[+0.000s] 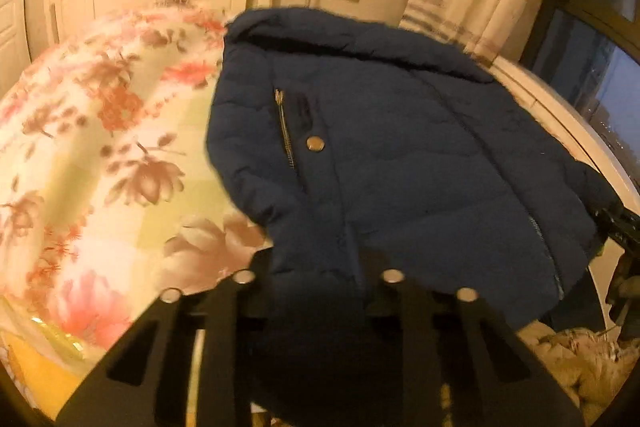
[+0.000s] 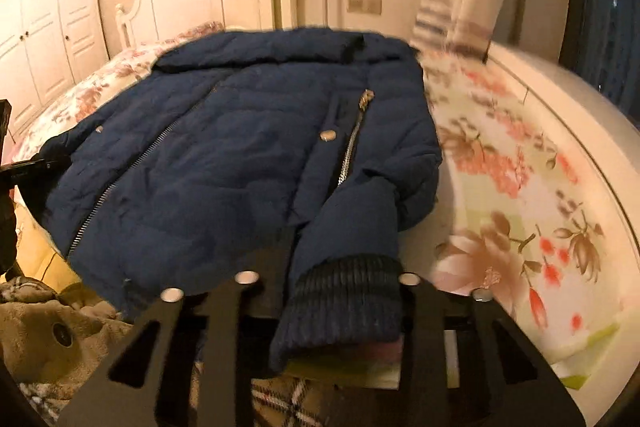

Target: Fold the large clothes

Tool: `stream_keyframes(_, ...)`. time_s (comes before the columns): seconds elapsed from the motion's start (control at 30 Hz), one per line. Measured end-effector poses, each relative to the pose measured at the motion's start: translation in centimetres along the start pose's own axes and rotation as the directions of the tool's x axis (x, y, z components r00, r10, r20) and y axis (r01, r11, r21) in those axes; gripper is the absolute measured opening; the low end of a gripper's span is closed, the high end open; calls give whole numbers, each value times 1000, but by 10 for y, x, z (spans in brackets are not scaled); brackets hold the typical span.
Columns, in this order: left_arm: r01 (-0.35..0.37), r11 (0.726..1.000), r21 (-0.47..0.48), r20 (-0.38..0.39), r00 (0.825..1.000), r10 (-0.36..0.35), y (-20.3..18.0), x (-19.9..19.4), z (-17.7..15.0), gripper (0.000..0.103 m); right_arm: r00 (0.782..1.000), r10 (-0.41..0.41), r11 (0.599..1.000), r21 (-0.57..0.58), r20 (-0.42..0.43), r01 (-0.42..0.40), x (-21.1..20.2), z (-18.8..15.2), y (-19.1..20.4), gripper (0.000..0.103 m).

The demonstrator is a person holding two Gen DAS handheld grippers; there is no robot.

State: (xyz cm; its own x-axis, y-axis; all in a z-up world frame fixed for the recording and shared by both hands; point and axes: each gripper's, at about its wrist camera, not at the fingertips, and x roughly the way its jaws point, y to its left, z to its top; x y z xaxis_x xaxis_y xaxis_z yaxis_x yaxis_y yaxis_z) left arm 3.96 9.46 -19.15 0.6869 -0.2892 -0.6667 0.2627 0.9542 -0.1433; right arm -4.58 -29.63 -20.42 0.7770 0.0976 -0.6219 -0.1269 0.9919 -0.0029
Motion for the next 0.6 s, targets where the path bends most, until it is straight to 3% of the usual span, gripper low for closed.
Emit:
stream_keyframes(0.13,82,997,-6,91,993,-81,-5,-53,4,18,991,20,1000,-10,131,-19,-46,3,3,19)
stream_keyframes(0.27,105,994,37,218,970,-110,-13,-116,16,16,964,28,999,-47,265,-16,-102,10,16,18)
stream_keyframes(0.37,144,989,25,318,937,-145,-7,-164,28,16,927,59,998,-53,371,-43,-150,18,18,18)
stream_keyframes(0.5,268,963,-25,419,878,-234,11,-203,60,19,862,101,994,-92,496,-63,-199,49,19,19)
stream_keyframes(0.57,284,956,-66,421,877,-232,18,-198,79,23,856,112,992,-107,504,-66,-197,75,18,19)
stream_keyframes(0.6,280,956,-93,404,888,-221,21,-185,95,25,858,92,994,-101,505,-48,-190,89,18,19)
